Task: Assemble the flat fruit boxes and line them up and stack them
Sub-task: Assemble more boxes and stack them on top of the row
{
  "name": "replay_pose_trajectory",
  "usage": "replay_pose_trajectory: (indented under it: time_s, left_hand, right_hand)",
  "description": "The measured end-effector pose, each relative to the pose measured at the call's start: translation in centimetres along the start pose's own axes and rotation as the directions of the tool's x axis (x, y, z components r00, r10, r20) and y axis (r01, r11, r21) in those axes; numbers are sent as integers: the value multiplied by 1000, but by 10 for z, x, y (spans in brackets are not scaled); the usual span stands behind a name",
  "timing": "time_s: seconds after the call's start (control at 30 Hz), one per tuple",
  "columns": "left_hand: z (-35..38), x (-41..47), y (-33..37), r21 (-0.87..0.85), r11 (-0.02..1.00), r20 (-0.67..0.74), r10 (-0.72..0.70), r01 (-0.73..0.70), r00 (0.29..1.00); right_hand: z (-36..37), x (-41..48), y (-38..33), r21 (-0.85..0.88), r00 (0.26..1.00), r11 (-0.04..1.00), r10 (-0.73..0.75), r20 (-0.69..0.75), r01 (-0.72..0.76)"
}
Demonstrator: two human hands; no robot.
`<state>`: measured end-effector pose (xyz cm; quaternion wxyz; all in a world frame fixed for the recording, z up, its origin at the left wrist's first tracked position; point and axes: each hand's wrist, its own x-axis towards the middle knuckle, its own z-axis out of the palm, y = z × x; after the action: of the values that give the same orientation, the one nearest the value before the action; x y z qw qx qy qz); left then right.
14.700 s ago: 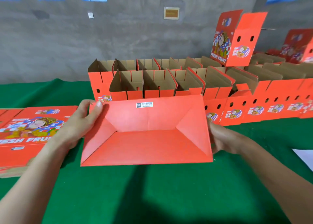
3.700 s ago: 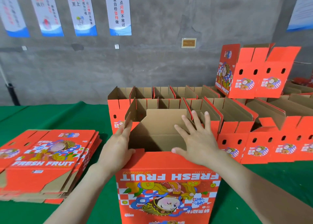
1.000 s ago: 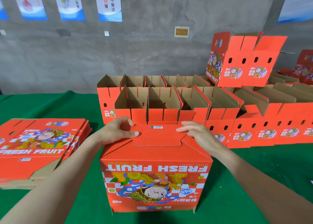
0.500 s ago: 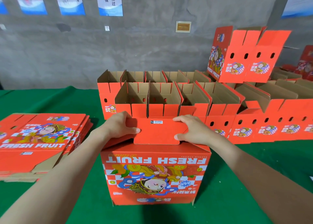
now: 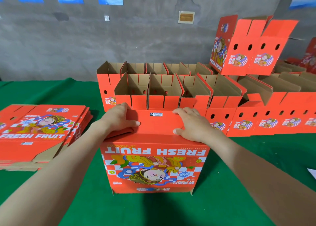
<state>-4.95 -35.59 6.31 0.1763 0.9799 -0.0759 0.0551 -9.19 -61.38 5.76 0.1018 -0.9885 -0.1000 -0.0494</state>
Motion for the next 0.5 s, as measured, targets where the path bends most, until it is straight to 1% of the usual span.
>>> replay_pose_trajectory:
  time_s: [0.07, 0.1, 0.13, 0.17, 0.2, 0.23, 0.27, 0.3, 0.33, 0.37, 0.4, 0.43, 0.47, 0.5]
  left_hand:
    - [-2, -2, 0, -55, 998, -12, 7, -7, 1000]
    - [-4, -3, -2, -117, 993, -18, 6, -8, 1000]
    - [-6, -5, -4, -214, 977, -19, -6, 2, 1000]
    - [-8, -7, -7, -354, 935, -17, -32, 24, 999]
    - [-10, -10, -11, -523, 850, 3, -75, 66, 997]
    - [-11, -14, -16, -679, 726, 30, -119, 108, 992]
    - [-11, -19, -21, -790, 595, 63, -162, 148, 985]
    - [-10, -23, -25, -853, 489, 100, -192, 183, 976]
    - [-9, -28, -31, -880, 425, 137, -201, 212, 970]
    - [-7, -32, -36, -889, 399, 161, -190, 226, 968]
    - [-5, -37, -41, -885, 394, 188, -182, 246, 965]
    - [-2, -43, -45, -873, 404, 215, -183, 273, 959]
    - [1, -48, -50, -853, 420, 248, -197, 310, 948]
    - [3, -53, -55, -828, 440, 281, -212, 348, 936]
  right_hand:
    - [0, 0, 3, 25, 1000, 1000, -10, 12, 10]
    - [0, 0, 4, 59, 1000, 998, -10, 15, 9]
    - [0, 0, 6, 98, 1000, 995, -6, 9, 5]
    - [1, 0, 8, 127, 1000, 992, 0, 4, -1]
    - [2, 1, 10, 137, 1000, 991, -2, -6, 3]
    - [2, 2, 11, 154, 1000, 988, -11, -24, 15]
    - [2, 3, 13, 210, 998, 977, -21, -62, 34]
    - [2, 4, 14, 332, 992, 942, -11, -128, 53]
    - [1, 4, 15, 511, 975, 857, 50, -219, 71]
    - [0, 3, 17, 697, 941, 712, 173, -291, 85]
    - [0, 1, 21, 842, 892, 532, 331, -307, 92]
    - [3, -2, 26, 926, 846, 371, 470, -250, 67]
    - [8, -8, 33, 958, 820, 287, 553, -146, -24]
    - [18, -16, 40, 952, 811, 259, 584, -21, -162]
